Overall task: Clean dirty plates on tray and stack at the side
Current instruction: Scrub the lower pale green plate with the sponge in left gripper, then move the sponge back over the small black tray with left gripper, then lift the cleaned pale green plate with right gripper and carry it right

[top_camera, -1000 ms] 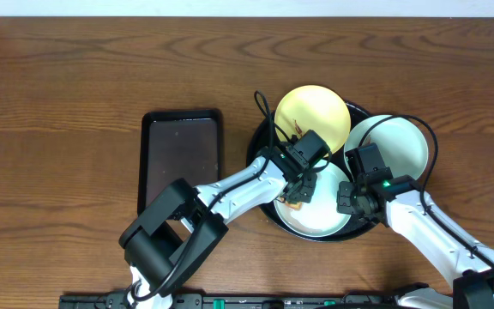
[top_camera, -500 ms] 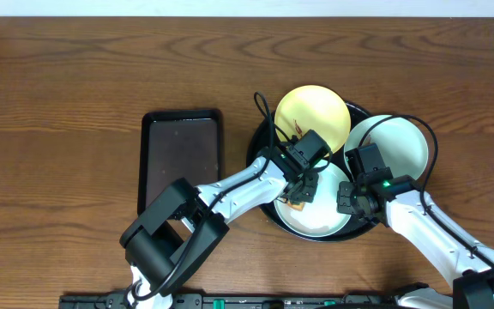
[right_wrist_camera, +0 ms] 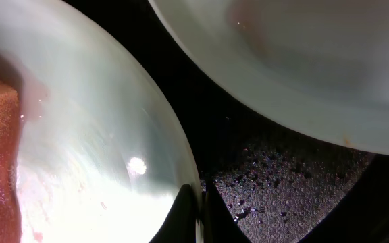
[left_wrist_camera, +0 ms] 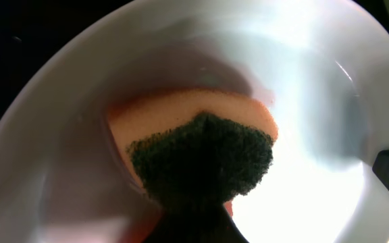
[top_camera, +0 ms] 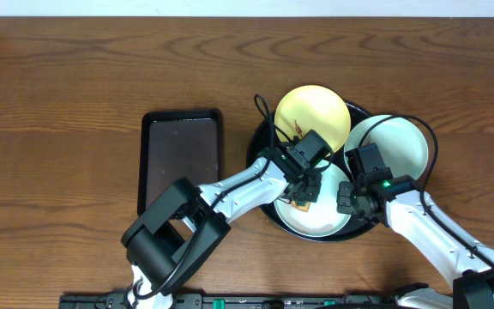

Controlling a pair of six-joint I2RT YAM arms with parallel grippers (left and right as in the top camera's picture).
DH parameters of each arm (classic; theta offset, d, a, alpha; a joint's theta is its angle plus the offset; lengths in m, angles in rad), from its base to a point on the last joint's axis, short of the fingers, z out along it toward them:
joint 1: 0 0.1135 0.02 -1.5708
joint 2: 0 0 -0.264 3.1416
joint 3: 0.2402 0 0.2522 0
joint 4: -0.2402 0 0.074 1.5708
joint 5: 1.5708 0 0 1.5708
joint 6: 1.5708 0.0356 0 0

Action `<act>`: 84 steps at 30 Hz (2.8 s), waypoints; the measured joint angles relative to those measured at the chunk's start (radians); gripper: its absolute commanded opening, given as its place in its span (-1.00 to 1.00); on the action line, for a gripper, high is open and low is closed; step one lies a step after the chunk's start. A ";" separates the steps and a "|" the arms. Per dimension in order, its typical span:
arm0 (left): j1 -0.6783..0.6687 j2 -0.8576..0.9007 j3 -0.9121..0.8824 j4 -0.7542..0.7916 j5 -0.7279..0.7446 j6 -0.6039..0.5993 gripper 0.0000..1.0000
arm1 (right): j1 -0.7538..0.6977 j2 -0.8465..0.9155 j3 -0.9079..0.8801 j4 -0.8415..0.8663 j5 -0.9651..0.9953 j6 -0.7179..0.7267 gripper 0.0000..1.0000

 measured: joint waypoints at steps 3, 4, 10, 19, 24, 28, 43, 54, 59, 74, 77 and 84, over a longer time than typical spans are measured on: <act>0.000 0.000 0.000 0.001 0.000 -0.010 -0.85 | 0.000 0.000 0.000 0.000 0.000 0.000 -0.98; 0.000 0.000 0.000 0.001 0.000 -0.016 -0.85 | 0.000 0.000 0.000 0.000 0.000 0.000 -0.98; -0.003 0.002 -0.001 0.013 0.003 -0.039 -0.85 | 0.000 0.000 0.000 0.000 0.000 0.000 -0.98; -0.014 0.005 -0.002 0.036 0.007 -0.055 -0.85 | 0.000 0.000 0.000 -0.001 0.000 0.000 -0.98; -0.016 0.011 -0.008 0.085 0.043 -0.072 -0.85 | 0.000 0.000 0.000 -0.001 0.000 0.000 -0.98; -0.015 0.016 -0.009 0.111 0.097 -0.075 -0.85 | 0.000 0.000 0.000 -0.001 0.000 0.000 -0.98; 0.164 -0.282 -0.009 0.021 0.359 -0.073 -0.86 | 0.000 0.000 0.000 -0.003 -0.003 0.000 -0.98; 0.326 -0.411 -0.005 -0.349 0.139 0.069 -0.85 | 0.000 0.000 -0.002 -0.009 -0.007 -0.004 -0.83; 0.436 -0.411 -0.005 -0.401 -0.122 0.092 -0.84 | 0.000 0.000 -0.003 -0.010 -0.010 -0.004 -0.85; 0.617 -0.357 -0.015 -0.405 -0.357 0.140 -0.84 | 0.000 -0.045 0.075 -0.134 0.004 -0.061 -0.98; 0.623 -0.356 -0.016 -0.407 -0.358 0.147 -0.84 | 0.000 -0.098 0.146 -0.176 0.040 -0.091 -0.98; 0.625 -0.356 -0.016 -0.409 -0.365 0.156 -0.83 | 0.000 -0.200 0.212 -0.195 0.151 -0.154 -0.98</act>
